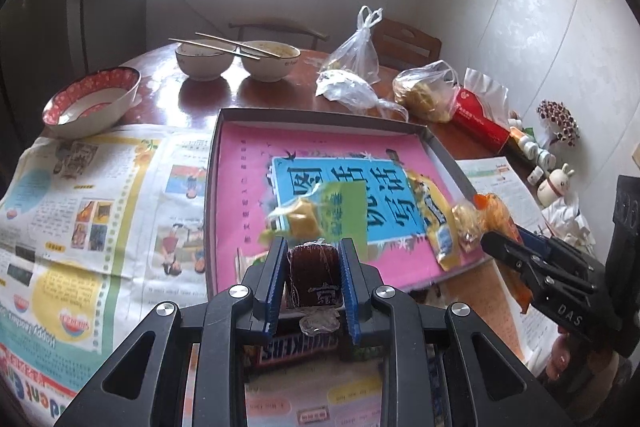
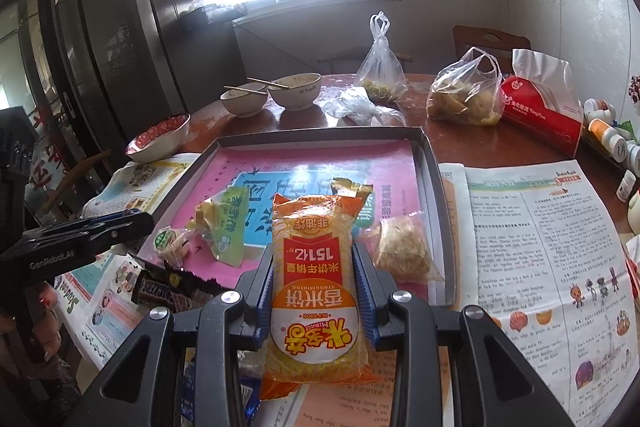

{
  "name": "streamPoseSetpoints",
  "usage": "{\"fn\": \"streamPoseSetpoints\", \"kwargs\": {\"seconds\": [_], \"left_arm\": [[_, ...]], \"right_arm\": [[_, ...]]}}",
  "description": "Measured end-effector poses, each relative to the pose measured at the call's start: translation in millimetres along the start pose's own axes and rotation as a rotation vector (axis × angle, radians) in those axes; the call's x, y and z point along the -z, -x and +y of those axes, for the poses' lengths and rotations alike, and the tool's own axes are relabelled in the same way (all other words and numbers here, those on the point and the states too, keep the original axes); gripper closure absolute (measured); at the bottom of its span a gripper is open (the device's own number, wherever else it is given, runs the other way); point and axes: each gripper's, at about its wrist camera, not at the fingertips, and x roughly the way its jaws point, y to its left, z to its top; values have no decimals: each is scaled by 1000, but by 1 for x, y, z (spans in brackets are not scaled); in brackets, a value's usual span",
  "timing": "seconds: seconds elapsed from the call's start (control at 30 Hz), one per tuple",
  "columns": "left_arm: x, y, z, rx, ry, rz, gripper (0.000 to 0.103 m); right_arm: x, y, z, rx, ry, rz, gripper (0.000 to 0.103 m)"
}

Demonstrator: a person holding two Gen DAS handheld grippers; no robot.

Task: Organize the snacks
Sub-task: 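Carry the foil-wrapped cake over the box with left tool while right tool carries the rice-cake bag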

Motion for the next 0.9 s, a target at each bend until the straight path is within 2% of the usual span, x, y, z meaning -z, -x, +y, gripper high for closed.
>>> {"fn": "streamPoseSetpoints", "kwargs": {"seconds": [0.4, 0.9], "left_arm": [[-17, -33, -2, 22, 3, 18, 76], [-18, -57, -10, 40, -18, 57, 76]], "right_arm": [[-13, -25, 5, -24, 8, 16, 67], [-22, -49, 10, -67, 10, 43, 67]]}}
